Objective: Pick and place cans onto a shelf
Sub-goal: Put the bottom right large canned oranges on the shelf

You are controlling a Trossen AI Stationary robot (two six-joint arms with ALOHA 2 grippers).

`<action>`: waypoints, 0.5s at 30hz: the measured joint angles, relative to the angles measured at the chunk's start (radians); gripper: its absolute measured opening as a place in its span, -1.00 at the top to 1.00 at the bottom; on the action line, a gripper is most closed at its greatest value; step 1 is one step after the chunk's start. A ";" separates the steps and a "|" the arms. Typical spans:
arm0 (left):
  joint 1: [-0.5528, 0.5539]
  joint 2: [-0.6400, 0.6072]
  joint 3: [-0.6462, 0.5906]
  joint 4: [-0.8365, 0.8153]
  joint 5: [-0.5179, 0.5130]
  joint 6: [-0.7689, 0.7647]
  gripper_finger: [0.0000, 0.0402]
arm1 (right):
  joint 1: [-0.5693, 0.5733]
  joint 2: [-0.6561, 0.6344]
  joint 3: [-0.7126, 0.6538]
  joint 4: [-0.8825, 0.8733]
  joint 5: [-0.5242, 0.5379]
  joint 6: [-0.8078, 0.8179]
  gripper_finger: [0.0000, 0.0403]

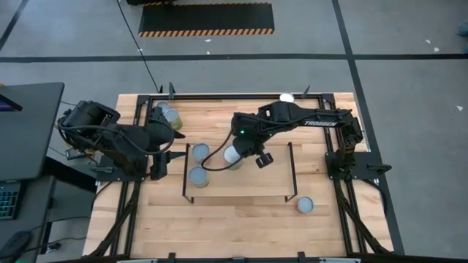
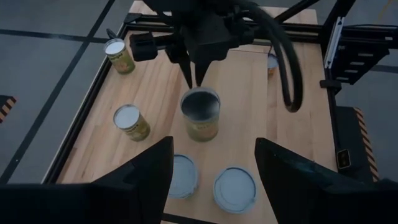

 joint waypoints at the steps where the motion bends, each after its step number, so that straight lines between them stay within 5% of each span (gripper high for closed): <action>1: 0.000 0.000 0.000 0.000 0.000 0.000 -0.15 | -0.003 0.000 0.000 0.022 -0.002 -0.010 0.69; 10: 0.000 0.000 0.000 0.000 0.000 -0.001 -0.15 | -0.006 0.000 0.013 0.156 0.052 -0.023 0.79; 15: 0.000 0.000 0.000 0.000 0.000 0.000 -0.15 | 0.033 0.000 0.089 0.157 0.004 0.193 0.87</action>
